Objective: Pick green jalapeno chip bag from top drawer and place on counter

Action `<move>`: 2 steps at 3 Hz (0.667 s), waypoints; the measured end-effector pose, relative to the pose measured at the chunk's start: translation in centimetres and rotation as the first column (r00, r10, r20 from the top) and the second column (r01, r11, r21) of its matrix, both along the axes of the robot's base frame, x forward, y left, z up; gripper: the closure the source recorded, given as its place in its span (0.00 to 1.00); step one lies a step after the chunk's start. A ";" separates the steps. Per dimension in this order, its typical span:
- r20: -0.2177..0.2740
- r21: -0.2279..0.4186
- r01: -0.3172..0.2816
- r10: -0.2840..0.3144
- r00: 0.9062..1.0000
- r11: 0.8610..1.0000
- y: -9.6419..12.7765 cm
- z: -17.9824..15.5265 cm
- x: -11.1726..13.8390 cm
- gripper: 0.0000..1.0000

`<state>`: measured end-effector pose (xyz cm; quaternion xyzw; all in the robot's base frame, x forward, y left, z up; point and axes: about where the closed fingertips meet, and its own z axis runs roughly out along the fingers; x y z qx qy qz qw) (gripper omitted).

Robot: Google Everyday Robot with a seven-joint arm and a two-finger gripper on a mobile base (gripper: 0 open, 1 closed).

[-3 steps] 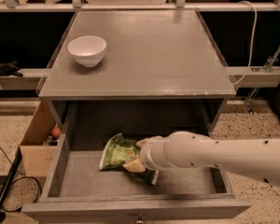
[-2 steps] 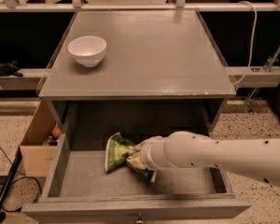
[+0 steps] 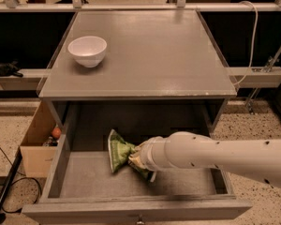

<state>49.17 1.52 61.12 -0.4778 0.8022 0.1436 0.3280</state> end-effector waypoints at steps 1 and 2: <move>-0.002 -0.001 -0.001 0.001 1.000 1.000 0.0 0.0 0.0 1.00; 0.002 -0.006 0.020 -0.020 1.000 1.000 -1.6 2.0 -0.4 1.00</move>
Offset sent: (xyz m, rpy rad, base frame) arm -0.0129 -0.0498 0.0567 -0.0139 -0.0042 -0.0648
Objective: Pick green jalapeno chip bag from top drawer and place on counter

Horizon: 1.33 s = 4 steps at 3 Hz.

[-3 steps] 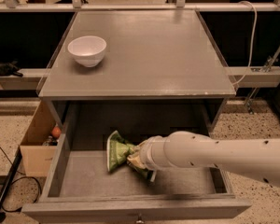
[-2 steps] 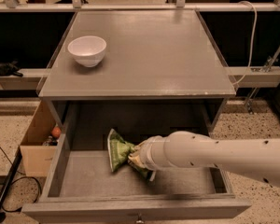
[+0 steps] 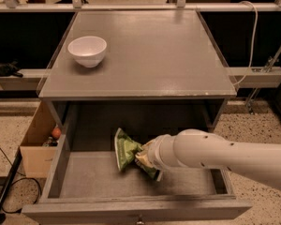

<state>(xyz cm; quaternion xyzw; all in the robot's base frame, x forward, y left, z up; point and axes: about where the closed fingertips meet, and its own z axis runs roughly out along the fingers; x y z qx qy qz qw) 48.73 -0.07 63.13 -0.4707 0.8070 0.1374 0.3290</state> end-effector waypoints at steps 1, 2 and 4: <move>0.032 -0.015 0.018 -0.018 0.999 1.000 -2.7 4.1 -0.9 1.00; 0.075 -0.040 0.021 -0.018 0.997 0.999 -4.9 8.4 -1.8 1.00; 0.197 -0.049 0.028 -0.018 0.980 0.998 -7.9 18.2 -2.3 1.00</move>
Offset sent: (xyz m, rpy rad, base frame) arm -0.0302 -0.0791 0.1381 -0.0735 -0.1252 -0.0235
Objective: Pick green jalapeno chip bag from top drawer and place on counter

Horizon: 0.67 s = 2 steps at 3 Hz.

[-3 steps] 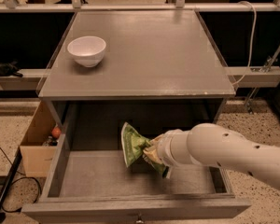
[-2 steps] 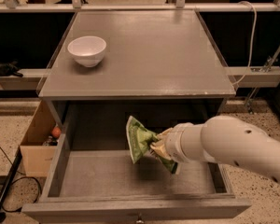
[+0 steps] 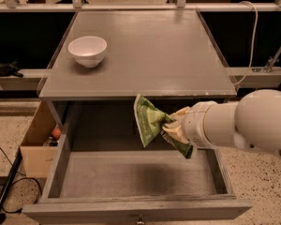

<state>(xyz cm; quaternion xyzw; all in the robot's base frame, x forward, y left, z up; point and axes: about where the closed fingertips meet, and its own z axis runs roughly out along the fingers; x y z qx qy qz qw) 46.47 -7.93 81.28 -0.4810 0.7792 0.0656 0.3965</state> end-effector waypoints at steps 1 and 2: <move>-0.002 0.009 -0.002 0.002 1.000 1.000 0.0 0.0 -0.2 1.00; 0.067 0.033 -0.009 0.006 0.998 0.999 -1.0 4.1 0.6 1.00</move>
Offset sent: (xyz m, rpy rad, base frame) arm 0.0244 -0.0223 0.1111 0.0641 -0.1986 0.0315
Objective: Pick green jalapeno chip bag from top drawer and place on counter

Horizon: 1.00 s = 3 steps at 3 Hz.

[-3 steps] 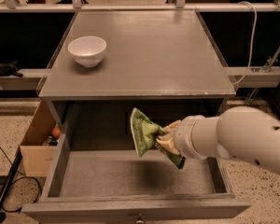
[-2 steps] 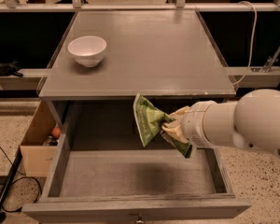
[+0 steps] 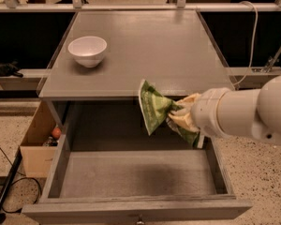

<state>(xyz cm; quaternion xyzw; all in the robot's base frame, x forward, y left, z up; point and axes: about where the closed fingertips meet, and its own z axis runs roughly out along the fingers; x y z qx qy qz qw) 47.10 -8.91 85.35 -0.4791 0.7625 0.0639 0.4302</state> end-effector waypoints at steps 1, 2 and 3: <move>0.101 -0.012 -0.035 0.036 0.994 0.999 0.0 6.1 2.1 1.00; 0.163 -0.050 -0.066 0.074 0.984 0.997 0.9 10.0 6.3 1.00; 0.175 -0.093 -0.086 0.102 0.979 0.992 2.4 11.2 11.3 1.00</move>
Offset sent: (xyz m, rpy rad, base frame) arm 0.1211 0.0239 0.1378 -0.1122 -0.2274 0.1199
